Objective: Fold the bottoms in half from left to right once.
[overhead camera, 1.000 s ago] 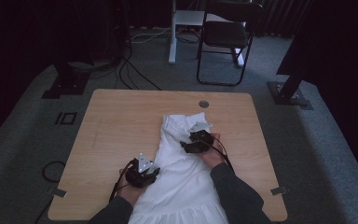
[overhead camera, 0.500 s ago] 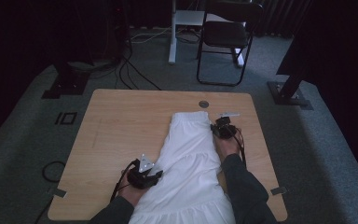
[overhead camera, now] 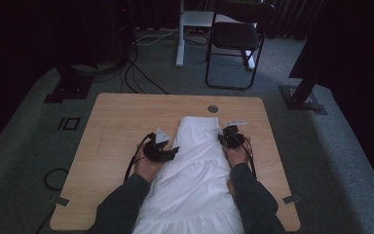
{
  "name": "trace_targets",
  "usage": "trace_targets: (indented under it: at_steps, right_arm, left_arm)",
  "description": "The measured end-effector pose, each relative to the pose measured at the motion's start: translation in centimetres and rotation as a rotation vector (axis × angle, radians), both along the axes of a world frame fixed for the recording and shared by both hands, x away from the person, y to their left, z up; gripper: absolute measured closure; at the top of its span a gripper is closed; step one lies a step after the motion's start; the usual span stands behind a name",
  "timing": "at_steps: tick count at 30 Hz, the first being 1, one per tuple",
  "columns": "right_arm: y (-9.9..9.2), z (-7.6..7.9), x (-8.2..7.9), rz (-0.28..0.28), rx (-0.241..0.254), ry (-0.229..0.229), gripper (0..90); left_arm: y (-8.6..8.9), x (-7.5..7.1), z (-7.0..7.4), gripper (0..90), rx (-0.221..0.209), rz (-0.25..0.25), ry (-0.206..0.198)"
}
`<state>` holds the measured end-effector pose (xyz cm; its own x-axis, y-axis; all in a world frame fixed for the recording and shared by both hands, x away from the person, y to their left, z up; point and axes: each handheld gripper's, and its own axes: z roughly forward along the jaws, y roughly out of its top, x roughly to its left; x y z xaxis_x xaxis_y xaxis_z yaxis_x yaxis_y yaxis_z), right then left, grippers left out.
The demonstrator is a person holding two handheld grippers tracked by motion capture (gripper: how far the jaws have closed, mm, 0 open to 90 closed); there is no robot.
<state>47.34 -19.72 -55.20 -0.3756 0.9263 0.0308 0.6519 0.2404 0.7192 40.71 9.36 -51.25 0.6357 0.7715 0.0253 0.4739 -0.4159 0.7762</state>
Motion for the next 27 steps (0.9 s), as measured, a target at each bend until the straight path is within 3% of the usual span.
trace_targets:
  at_steps: [1, 2, 4, 5, 7, 8, 10, 11, 12, 13, 14, 15, 17, 20, 21, 22, 23, 25, 26, 27]
  right_arm:
    - [0.0, 0.0, 0.0, 0.001, 0.002, -0.001, 76.1]
    - [0.0, 0.0, 0.0, 0.001, 0.002, -0.001, 76.1]
    - [0.0, -0.1, -0.1, 0.006, 0.005, -0.005, 77.9]
    - [0.0, -0.1, -0.1, 0.009, 0.005, -0.008, 78.5]
    - [0.0, -0.1, -0.2, 0.011, 0.008, -0.011, 79.2]
    - [0.0, -0.2, -0.4, 0.01, 0.013, -0.012, 79.7]
    - [0.0, -0.3, -0.9, 0.009, 0.026, -0.014, 80.4]
    - [0.2, -0.3, -1.8, 0.03, 0.015, -0.02, 80.6]
    - [0.2, -0.3, -1.8, 0.03, 0.015, -0.02, 80.6]
    - [0.4, -0.3, -3.0, 0.049, 0.009, -0.019, 80.6]
    - [0.4, -0.3, -3.0, 0.049, 0.009, -0.019, 80.6]
    - [0.4, -0.3, -4.4, 0.075, 0.005, -0.012, 80.6]
    - [0.4, -0.2, -5.1, 0.09, 0.006, -0.002, 79.7]
    - [0.3, 0.4, -6.5, 0.12, -0.029, 0.048, 65.4]
    - [-0.1, 1.2, -6.7, 0.099, -0.017, -0.009, 51.4]
    - [-0.2, 1.7, -6.6, 0.088, 0.0, -0.043, 47.8]
    - [-0.2, 1.7, -6.6, 0.088, 0.0, -0.043, 47.8]
    - [0.2, 2.8, -5.7, 0.11, 0.057, -0.083, 42.4]
    - [0.2, 2.8, -5.7, 0.11, 0.057, -0.083, 42.4]
    - [1.1, 2.7, -4.9, 0.154, 0.031, -0.085, 40.4]
  left_arm:
    - [-0.7, 1.0, -0.6, 45.6, 0.014, 0.003, 0.015]
    - [-0.7, 1.0, -0.6, 45.9, 0.014, 0.003, 0.015]
    - [-1.7, 2.5, -1.9, 48.4, 0.036, 0.024, 0.062]
    - [-2.4, 3.0, -3.3, 50.6, 0.07, 0.039, 0.094]
    - [-2.5, 2.9, -3.7, 54.3, 0.056, 0.033, 0.095]
    - [-2.5, 2.6, -3.8, 54.3, 0.031, 0.037, 0.099]
    - [-2.3, 1.9, -3.8, 54.8, 0.031, 0.05, 0.103]
    - [-2.0, 0.8, -3.9, 54.7, 0.03, 0.042, 0.098]
    - [-2.0, 0.8, -3.9, 54.7, 0.03, 0.042, 0.098]
    - [-1.6, -0.8, -4.0, 54.7, 0.026, 0.026, 0.09]
    - [-1.6, -0.8, -4.0, 54.7, 0.026, 0.026, 0.09]
    - [-1.4, -1.7, -4.1, 54.7, 0.026, 0.019, 0.088]
    - [-1.0, -3.7, -4.2, 54.7, 0.028, 0.003, 0.086]
    - [-0.6, -5.8, -4.3, 54.4, 0.027, -0.024, 0.077]
    - [-0.5, -6.2, -4.4, 54.2, 0.023, -0.024, 0.072]
    - [-0.5, -6.2, -4.4, 54.0, 0.023, -0.024, 0.072]
    - [-0.5, -6.2, -4.4, 54.0, 0.02, -0.02, 0.073]
    - [-0.6, -6.1, -4.4, 51.1, 0.025, -0.013, 0.071]
    - [-0.6, -6.1, -4.4, 50.2, 0.025, -0.013, 0.071]
    - [-0.6, -6.0, -4.4, 49.5, 0.025, -0.011, 0.07]
